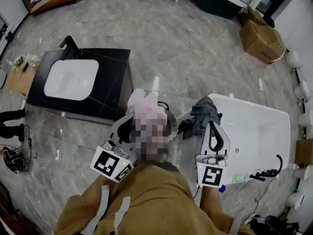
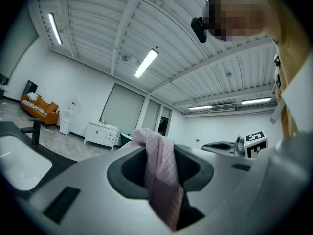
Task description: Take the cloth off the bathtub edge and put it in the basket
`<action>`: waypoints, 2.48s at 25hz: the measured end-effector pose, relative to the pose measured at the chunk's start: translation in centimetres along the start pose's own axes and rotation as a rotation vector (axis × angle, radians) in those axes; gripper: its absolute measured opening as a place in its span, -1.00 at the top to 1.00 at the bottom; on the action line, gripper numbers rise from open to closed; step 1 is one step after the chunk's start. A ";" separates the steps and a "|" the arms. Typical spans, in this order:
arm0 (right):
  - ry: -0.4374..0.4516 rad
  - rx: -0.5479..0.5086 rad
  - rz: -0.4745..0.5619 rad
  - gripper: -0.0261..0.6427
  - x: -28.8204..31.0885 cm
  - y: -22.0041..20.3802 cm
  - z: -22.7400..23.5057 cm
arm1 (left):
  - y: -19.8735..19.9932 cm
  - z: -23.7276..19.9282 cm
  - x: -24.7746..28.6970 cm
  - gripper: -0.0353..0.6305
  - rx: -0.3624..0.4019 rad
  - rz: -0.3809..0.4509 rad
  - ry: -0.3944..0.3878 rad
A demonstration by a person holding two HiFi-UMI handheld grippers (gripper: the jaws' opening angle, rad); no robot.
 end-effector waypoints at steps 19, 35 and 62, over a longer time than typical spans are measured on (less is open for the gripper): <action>0.192 0.066 -0.008 0.90 2.8 -4.4 -1.0 | -6.0 -0.7 2.5 0.51 0.068 -0.086 0.164; 0.252 0.041 -0.191 0.90 6.9 -22.5 -9.2 | -27.7 -9.0 3.8 0.51 0.061 -0.264 0.221; 0.234 0.063 -0.254 0.90 8.3 -43.3 -17.0 | -54.5 -16.3 4.1 0.51 0.095 -0.460 0.188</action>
Point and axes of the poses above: the fingertips, and each gripper's own axes: x forward along the fingers, z to its right, y out of its top, the point moved 9 cm from there along -x, backward along the fingers, and after that the axes turned 5 degrees about z, right-handed, at the moved point
